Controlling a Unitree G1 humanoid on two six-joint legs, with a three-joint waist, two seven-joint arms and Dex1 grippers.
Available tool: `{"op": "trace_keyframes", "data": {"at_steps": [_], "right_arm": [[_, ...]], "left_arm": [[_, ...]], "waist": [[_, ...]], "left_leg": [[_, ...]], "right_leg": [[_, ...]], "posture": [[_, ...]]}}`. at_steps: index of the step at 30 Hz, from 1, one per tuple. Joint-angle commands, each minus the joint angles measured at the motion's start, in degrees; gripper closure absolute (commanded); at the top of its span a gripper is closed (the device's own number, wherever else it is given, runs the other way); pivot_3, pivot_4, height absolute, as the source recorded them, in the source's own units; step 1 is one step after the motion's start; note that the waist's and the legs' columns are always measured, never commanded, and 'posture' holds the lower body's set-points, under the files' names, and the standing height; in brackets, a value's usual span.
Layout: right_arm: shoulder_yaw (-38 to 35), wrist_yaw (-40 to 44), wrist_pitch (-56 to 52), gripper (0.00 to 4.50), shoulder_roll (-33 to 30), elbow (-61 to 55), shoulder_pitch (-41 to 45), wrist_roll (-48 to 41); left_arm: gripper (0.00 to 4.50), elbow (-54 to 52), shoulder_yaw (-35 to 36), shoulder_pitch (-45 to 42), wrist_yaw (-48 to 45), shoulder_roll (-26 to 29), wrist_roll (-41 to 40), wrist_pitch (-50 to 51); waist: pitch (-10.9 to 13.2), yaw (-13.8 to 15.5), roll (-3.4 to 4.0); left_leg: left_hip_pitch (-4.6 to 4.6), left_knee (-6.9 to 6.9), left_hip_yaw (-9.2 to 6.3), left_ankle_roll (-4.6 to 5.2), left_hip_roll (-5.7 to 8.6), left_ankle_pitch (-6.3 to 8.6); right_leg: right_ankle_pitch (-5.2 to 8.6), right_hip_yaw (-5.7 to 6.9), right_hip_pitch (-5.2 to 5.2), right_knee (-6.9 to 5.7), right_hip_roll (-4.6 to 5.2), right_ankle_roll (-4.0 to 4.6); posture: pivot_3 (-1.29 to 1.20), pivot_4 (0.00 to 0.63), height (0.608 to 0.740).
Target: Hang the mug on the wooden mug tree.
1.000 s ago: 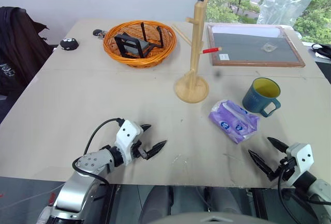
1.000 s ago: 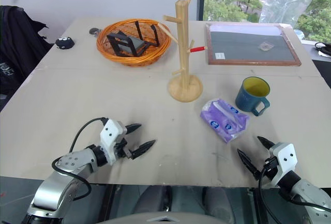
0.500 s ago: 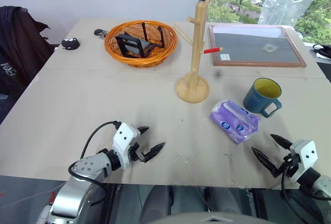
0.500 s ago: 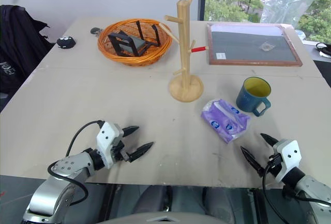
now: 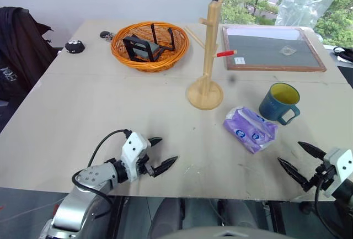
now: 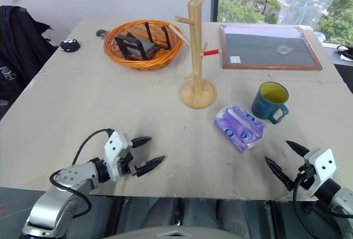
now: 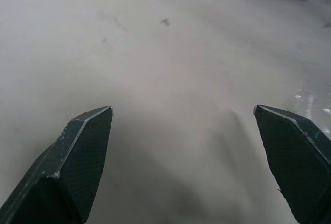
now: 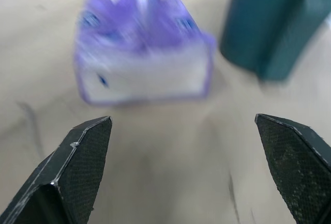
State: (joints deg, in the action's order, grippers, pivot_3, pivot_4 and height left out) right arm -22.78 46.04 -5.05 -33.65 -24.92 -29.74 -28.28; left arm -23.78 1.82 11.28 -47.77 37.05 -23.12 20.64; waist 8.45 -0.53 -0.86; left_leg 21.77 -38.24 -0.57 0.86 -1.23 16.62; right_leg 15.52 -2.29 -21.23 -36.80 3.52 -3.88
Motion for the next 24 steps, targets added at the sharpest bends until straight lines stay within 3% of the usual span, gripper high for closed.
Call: {"op": "trace_keyframes", "data": {"at_steps": [1,7,11,18,21,24], "right_arm": [[-2.6,-2.5,-3.9,0.02,-2.6,-10.8,2.7,-4.4],[11.2,-11.1,-13.4,0.02,-3.0,-17.4,13.1,2.4],[20.9,-17.4,-17.7,0.02,-1.2,-10.3,18.9,12.5],[26.5,-18.1,-21.0,0.02,-0.9,-7.0,19.3,17.8],[26.2,-17.0,-22.8,0.77,-0.6,-7.1,19.6,16.4],[25.5,-16.8,-23.0,2.19,-0.6,-6.9,20.0,16.5]], "left_arm": [[0.0,-3.1,1.5,-2.9,-3.8,2.7,-4.2,2.1],[0.0,-6.3,0.3,-9.0,-7.6,6.3,-8.4,6.3],[0.0,-9.7,0.7,-13.8,-8.5,7.6,-13.0,10.3],[0.0,-14.8,2.0,-15.8,-7.6,11.1,-17.6,15.9],[0.0,-14.9,1.6,-15.7,-7.0,11.9,-15.5,14.8],[0.0,-15.1,1.3,-15.8,-6.3,11.8,-15.5,14.9]], "waist": [[0.0,0.0,-0.03],[0.0,-0.1,-0.14],[0.1,0.2,-0.19],[0.1,-0.1,-0.2],[0.1,-0.1,-0.23],[0.0,-0.1,-0.28]], "left_leg": [[0.0,0.0,-0.01,0.0,0.0,0.0],[0.01,-0.01,-0.05,0.0,0.01,0.0],[0.15,-0.04,-0.08,-0.01,0.08,0.0],[0.39,-0.04,-0.04,-0.02,0.11,-0.01],[0.33,-0.05,-0.03,-0.02,0.08,-0.01],[0.25,-0.05,-0.04,-0.02,0.07,-0.01]], "right_leg": [[0.0,0.0,0.0,0.0,0.0,-0.01],[0.0,0.03,0.0,0.01,-0.07,-0.01],[0.0,0.07,-0.08,0.04,-0.05,0.0],[0.0,0.0,-0.39,0.0,-0.1,-0.01],[-0.01,-0.03,-0.34,-0.01,-0.15,-0.01],[-0.01,-0.03,-0.28,-0.03,-0.17,-0.01]], "posture": [[0.0,0.15,0.737],[0.0,0.15,0.737],[0.0,0.15,0.737],[0.0,0.15,0.737],[0.0,0.15,0.737],[0.0,0.15,0.737]]}}
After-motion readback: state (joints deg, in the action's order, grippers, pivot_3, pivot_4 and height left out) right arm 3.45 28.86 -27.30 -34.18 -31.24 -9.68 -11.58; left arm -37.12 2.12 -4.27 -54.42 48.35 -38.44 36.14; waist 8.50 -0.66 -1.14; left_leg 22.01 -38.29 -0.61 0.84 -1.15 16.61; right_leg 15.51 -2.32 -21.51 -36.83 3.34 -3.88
